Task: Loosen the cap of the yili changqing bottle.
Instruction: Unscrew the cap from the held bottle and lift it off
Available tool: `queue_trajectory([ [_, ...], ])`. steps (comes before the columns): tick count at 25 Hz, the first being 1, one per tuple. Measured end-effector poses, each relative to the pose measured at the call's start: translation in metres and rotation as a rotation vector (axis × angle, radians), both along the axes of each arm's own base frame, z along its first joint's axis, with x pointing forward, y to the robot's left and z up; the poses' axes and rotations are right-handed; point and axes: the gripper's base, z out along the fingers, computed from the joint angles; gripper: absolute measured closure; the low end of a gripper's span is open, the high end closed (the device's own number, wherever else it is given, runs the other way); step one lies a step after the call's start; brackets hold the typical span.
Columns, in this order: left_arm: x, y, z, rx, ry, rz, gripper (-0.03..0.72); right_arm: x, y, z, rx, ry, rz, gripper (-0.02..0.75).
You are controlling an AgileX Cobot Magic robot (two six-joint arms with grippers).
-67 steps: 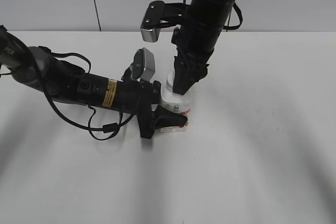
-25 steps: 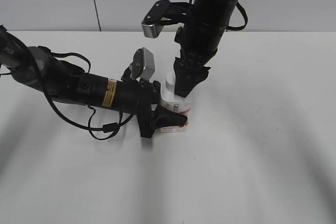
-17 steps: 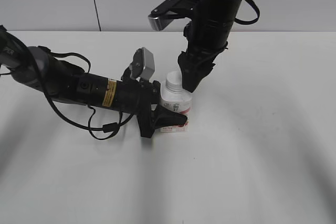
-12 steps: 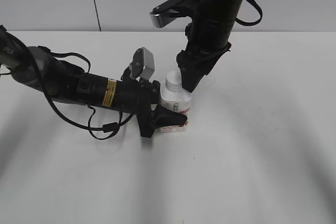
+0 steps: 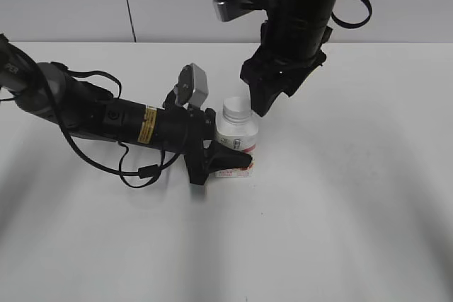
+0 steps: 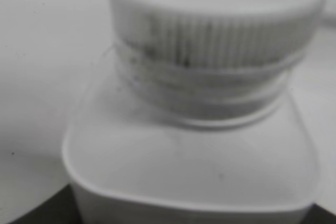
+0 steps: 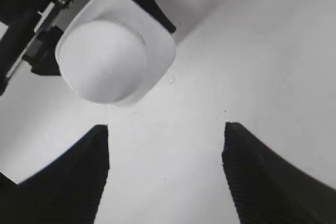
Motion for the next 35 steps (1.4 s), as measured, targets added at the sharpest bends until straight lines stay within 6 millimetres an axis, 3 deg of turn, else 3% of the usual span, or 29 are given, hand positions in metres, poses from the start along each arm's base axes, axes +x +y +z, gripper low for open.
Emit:
queue_trajectory([
  [8, 0.0, 0.0, 0.0, 0.0, 0.0, 0.0, 0.295, -0.012, 0.001, 0.001, 0.056, 0.073, -0.1, 0.228],
  [21, 0.0, 0.0, 0.0, 0.0, 0.001, 0.001, 0.295, -0.014, 0.004, 0.006, 0.105, 0.179, -0.485, 0.236],
  [35, 0.0, 0.0, 0.0, -0.001, 0.002, 0.0, 0.295, -0.003, 0.013, 0.009, 0.243, 0.108, -0.57, 0.236],
])
